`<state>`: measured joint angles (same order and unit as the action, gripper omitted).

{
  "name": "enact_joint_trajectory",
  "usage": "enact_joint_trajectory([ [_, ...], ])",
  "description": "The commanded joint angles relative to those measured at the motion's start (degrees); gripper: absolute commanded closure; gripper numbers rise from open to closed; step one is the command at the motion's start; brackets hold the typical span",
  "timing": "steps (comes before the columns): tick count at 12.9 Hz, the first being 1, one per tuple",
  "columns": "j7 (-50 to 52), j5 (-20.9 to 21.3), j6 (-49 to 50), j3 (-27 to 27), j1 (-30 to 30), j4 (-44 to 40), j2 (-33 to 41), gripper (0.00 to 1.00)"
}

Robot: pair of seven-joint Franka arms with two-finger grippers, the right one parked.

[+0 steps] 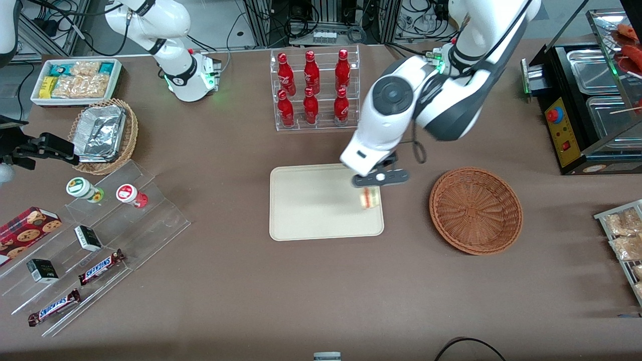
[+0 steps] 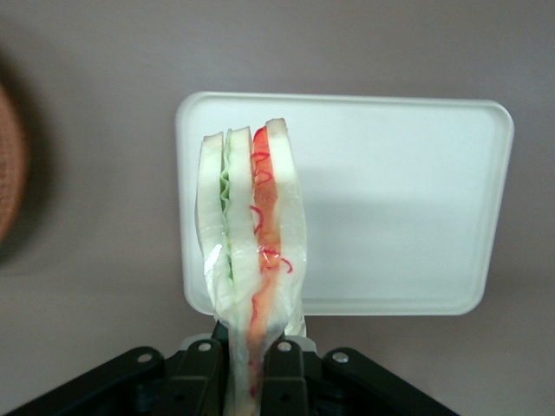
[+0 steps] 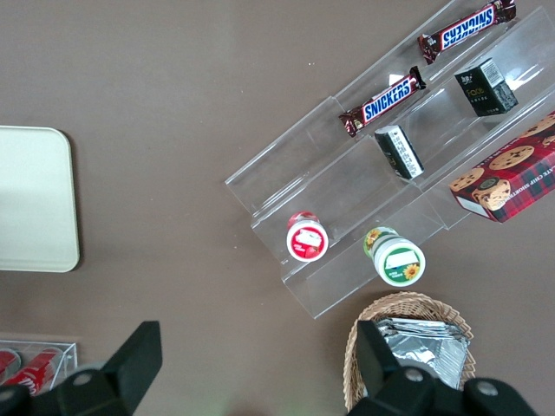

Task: Place sandwich from basket to tray
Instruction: 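Lift the sandwich and carry it over the white tray, then lower the sandwich onto the tray and open the left gripper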

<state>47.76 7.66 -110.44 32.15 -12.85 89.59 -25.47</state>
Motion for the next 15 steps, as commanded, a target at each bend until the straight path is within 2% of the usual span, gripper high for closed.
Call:
enact_joint_trajectory([
  [1, -0.82, 2.87, -1.87, -0.34, -4.37, -6.18, -7.21, 1.0],
  [4, 0.06, 7.0, -6.01, -0.6, -7.62, -7.85, -12.92, 1.0],
  [9, 4.71, 16.31, -9.79, -0.6, -10.7, -7.85, -19.78, 1.0],
  [14, 7.6, 18.7, -9.88, -0.69, -10.97, -8.21, -22.78, 1.0],
  [15, 9.09, 19.66, -9.88, -0.69, -10.97, -8.21, -22.87, 0.62],
])
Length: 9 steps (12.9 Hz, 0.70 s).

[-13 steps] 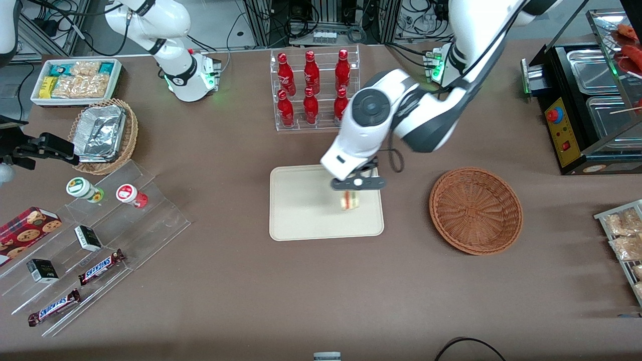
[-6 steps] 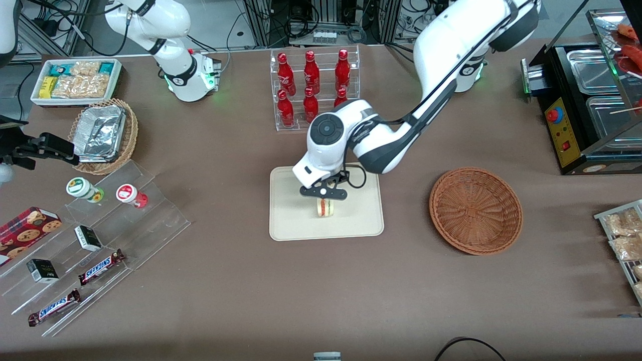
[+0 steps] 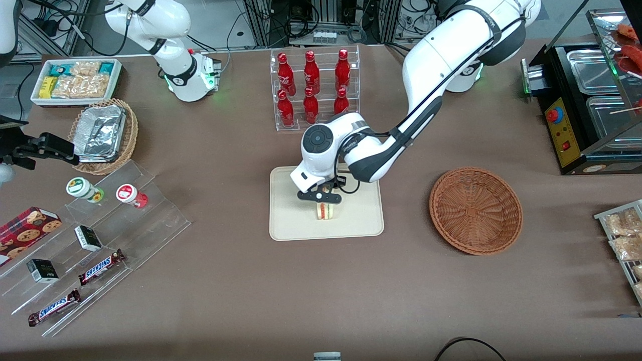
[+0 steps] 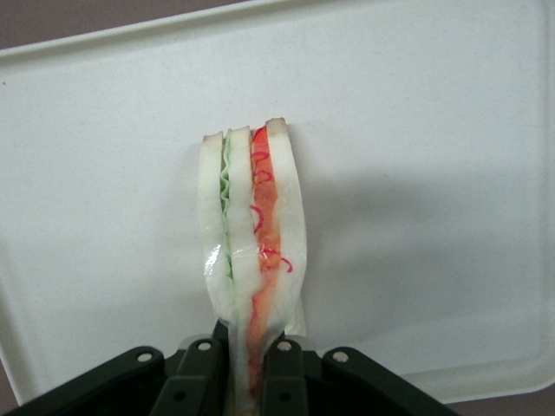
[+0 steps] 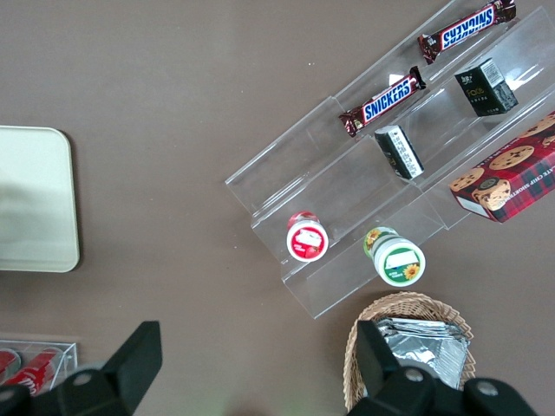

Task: Place sandwich from basket to tray
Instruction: 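Lower the sandwich onto the tray and open the left gripper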

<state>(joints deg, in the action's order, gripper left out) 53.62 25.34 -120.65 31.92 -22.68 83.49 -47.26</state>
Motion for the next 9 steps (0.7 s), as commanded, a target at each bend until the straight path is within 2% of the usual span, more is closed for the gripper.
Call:
enact_joint_trajectory([
  [1, 3.51, 2.69, 0.33, -0.45, -1.13, -2.1, -1.0, 0.05],
  [2, 3.6, 3.05, 0.76, -0.45, -1.13, -2.1, -0.39, 0.01],
  [4, 3.77, 2.88, 1.99, -0.37, -0.7, -2.19, 1.46, 0.01],
  [9, 8.95, 2.0, 15.77, -0.19, 3.07, -5.44, 10.58, 0.0],
])
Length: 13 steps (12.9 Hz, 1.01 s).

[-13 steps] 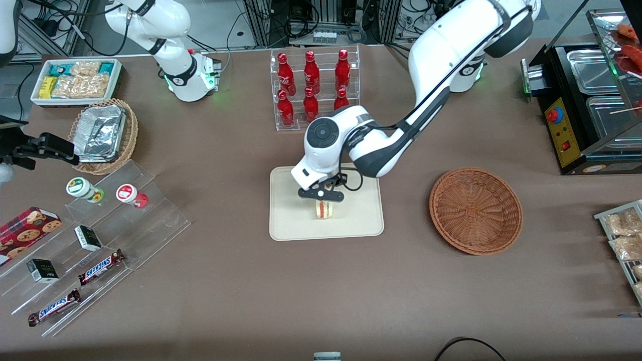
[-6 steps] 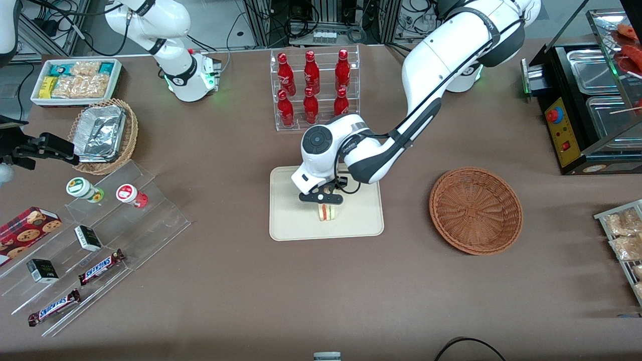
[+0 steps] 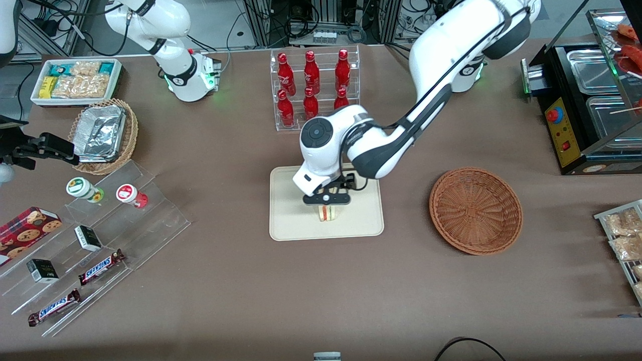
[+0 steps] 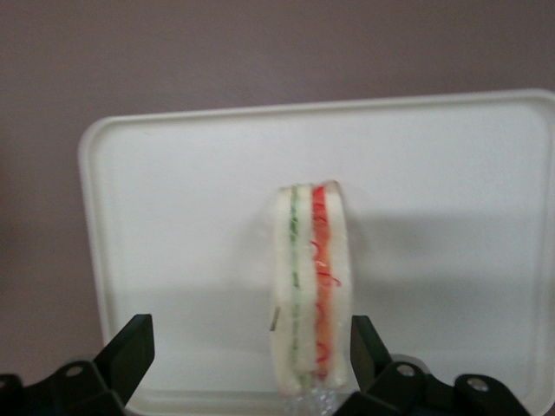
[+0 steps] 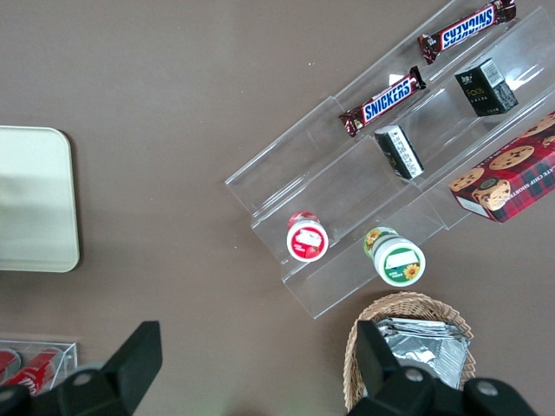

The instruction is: Place sandwich from basket to tray

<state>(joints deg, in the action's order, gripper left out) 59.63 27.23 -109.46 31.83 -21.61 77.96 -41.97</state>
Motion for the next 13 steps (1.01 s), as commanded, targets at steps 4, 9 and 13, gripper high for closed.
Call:
enact_joint_trajectory([
  [4, 5.59, -3.15, 7.15, -0.19, 7.43, 0.0, 13.04, 0.0],
  [9, 3.31, -8.85, 13.74, -0.01, 14.38, -0.88, 20.51, 0.0],
  [13, -7.14, -13.6, 19.63, -0.27, 19.23, -0.96, 25.61, 0.0],
])
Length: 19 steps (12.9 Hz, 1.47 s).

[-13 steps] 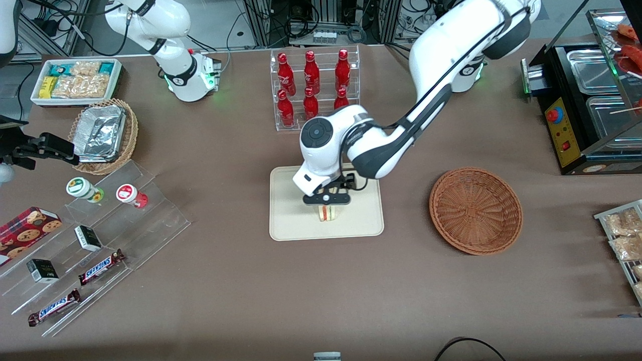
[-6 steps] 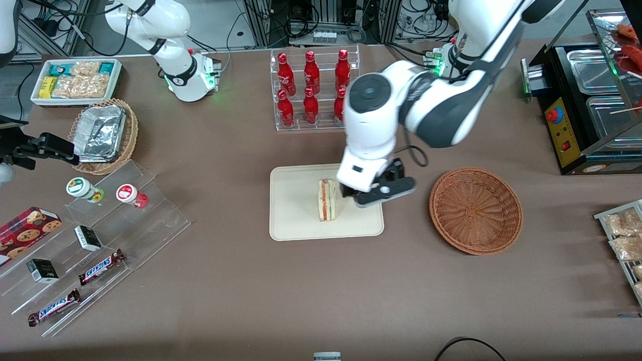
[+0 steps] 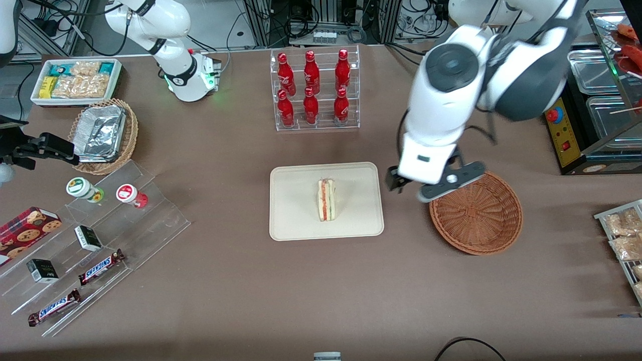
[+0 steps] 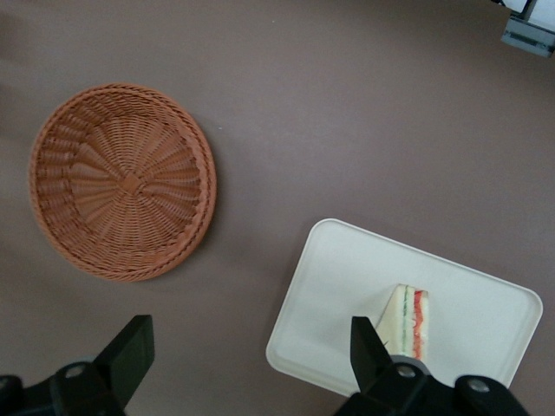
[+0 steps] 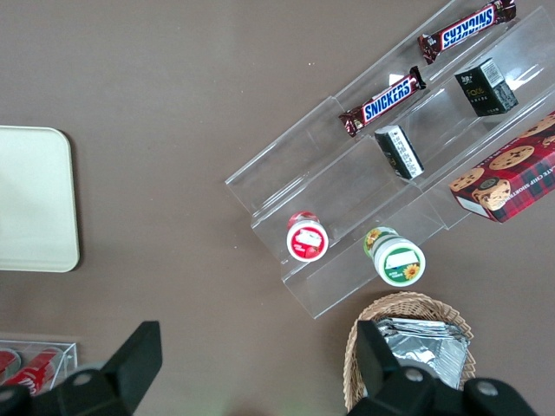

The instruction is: Place sandwich from basket to tray

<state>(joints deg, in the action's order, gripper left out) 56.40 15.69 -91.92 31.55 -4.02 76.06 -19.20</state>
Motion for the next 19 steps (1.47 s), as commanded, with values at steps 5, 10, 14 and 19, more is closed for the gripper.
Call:
enact_joint_trajectory([
  [5, -18.14, -7.23, 11.49, -9.2, 2.27, -1.44, 7.84, 0.0],
  [10, -34.49, -11.38, 17.63, -19.14, 1.22, -1.44, 12.6, 0.0],
  [14, -43.28, -14.36, 21.42, -29.32, -2.99, -1.44, 16.55, 0.0],
  [19, -52.52, -14.46, 27.32, -34.19, -4.68, 1.18, 22.96, 0.0],
])
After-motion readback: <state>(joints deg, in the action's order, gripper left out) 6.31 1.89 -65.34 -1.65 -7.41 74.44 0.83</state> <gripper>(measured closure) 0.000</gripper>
